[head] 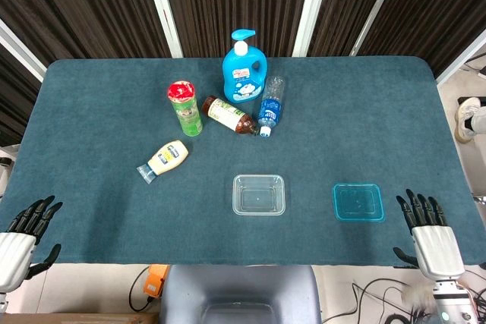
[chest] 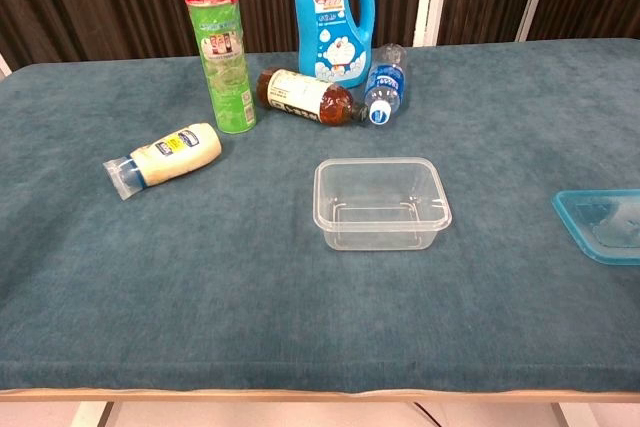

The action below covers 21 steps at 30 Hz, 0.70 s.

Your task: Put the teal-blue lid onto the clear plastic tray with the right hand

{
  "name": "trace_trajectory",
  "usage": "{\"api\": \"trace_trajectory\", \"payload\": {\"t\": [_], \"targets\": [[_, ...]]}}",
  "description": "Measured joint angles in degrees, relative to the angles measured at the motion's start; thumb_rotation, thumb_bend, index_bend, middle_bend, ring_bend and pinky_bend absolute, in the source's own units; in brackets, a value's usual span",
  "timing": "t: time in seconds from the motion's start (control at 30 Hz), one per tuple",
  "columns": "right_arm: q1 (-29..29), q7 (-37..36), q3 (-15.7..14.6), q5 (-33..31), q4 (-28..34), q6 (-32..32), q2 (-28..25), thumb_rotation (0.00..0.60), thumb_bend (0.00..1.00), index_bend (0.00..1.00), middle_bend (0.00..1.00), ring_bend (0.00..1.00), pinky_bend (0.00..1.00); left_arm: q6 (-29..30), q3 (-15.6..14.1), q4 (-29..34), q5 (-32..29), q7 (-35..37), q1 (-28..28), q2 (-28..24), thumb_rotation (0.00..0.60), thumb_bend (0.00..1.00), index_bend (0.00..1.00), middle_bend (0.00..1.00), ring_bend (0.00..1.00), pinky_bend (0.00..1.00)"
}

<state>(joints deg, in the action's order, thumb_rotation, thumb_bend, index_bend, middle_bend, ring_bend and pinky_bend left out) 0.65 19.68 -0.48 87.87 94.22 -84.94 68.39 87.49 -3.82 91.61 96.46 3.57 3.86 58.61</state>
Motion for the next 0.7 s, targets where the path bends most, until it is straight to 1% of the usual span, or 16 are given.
{"api": "trace_trajectory", "payload": {"t": [0.27, 0.43, 0.57, 0.7], "targets": [[0.24, -0.46, 0.42, -0.44, -0.1, 0.26, -0.01, 0.6, 0.27, 0.0, 0.0, 0.0, 0.08, -0.09, -0.05, 0.08, 0.13, 0.27, 0.08, -0.07, 0.6, 0.4, 0.0, 0.0, 0.0, 0.16], [1.49, -1.84, 1.52, -2.51, -0.6, 2.75, -0.29, 0.6, 0.27, 0.0, 0.0, 0.0, 0.08, -0.43, 0.02, 0.04, 0.09, 0.8, 0.35, -0.12, 0.6, 0.4, 0.0, 0.0, 0.0, 0.16], [4.2, -2.61, 3.05, -6.12, -0.81, 8.49, -1.3, 0.6, 0.27, 0.01, 0.0, 0.0, 0.08, -0.85, 0.02, -0.08, 0.05, 0.91, 0.62, -0.09, 0.6, 0.4, 0.0, 0.0, 0.0, 0.16], [8.56, -3.11, 4.85, -11.34, -0.88, 17.91, -3.03, 0.6, 0.27, 0.02, 0.0, 0.0, 0.08, -0.81, -0.02, -0.09, 0.06, 0.86, 0.58, -0.08, 0.6, 0.4, 0.0, 0.0, 0.0, 0.16]]}}
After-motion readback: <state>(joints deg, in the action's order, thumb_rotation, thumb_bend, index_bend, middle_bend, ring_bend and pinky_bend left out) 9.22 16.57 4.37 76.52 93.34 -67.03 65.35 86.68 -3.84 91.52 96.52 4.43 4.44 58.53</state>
